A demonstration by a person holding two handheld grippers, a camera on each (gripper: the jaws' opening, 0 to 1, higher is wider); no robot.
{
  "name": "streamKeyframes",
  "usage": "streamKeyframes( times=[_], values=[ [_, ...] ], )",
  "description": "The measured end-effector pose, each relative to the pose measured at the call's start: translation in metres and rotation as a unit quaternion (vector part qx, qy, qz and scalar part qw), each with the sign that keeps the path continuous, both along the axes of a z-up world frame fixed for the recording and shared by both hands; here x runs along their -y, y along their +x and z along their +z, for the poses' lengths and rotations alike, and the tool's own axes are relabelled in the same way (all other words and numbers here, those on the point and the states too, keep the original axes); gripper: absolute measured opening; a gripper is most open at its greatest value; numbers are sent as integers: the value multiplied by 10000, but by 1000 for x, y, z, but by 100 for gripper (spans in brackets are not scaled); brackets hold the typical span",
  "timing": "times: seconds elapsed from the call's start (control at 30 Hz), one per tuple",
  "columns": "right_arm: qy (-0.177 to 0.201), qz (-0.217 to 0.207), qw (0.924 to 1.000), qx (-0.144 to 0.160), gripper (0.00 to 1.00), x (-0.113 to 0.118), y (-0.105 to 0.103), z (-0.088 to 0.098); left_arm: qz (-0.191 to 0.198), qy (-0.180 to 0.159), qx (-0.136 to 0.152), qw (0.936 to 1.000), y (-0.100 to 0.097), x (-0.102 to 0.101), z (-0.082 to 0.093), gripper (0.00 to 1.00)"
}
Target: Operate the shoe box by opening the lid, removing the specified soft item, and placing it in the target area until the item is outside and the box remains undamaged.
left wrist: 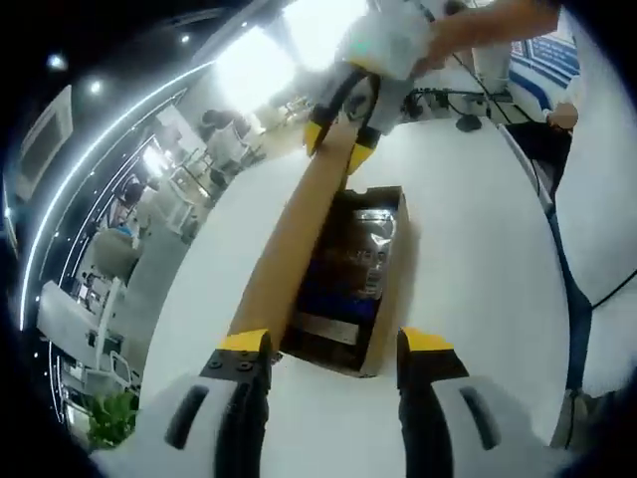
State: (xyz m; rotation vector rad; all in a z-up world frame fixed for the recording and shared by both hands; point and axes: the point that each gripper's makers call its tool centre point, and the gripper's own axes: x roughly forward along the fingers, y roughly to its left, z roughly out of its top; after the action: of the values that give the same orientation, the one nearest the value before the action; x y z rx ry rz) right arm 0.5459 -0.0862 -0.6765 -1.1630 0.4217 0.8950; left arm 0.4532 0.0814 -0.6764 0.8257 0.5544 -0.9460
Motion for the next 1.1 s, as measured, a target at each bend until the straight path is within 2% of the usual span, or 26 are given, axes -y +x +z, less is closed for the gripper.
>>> streamKeyframes(
  times=[0.1, 0.23, 0.4, 0.5, 0.57, 0.67, 0.93, 1.1],
  values=[
    [2, -8, 10000, 1, 31, -1, 1, 1, -176, 19, -284, 9994, -11, 12, -22, 45],
    [30, -20, 10000, -9, 31, 0, 1, 2, -328, 168, -370, 9986, -5, 23, -49, 42],
    [41, -24, 10000, -26, 31, -1, 1, 3, -283, 355, -620, 9970, 3, 25, -78, 39],
    [54, -31, 10000, -29, 31, -1, 2, 4, -613, 555, -619, 9946, 6, 27, -95, 38],
    [72, -42, 10000, -26, 31, 0, 2, 5, -755, 599, -705, 9928, 6, 28, -105, 32],
    [100, -60, 9999, -36, 31, 0, 5, 5, -718, 753, -880, 9907, 8, 24, -122, 31],
    [136, -62, 9999, -51, 31, -1, 8, 6, -735, 918, -1043, 9876, 15, 20, -144, 30],
    [151, -90, 9998, -50, 31, -1, 11, 8, -721, 860, -1202, 9864, 18, 26, -153, 30]
  ],
)
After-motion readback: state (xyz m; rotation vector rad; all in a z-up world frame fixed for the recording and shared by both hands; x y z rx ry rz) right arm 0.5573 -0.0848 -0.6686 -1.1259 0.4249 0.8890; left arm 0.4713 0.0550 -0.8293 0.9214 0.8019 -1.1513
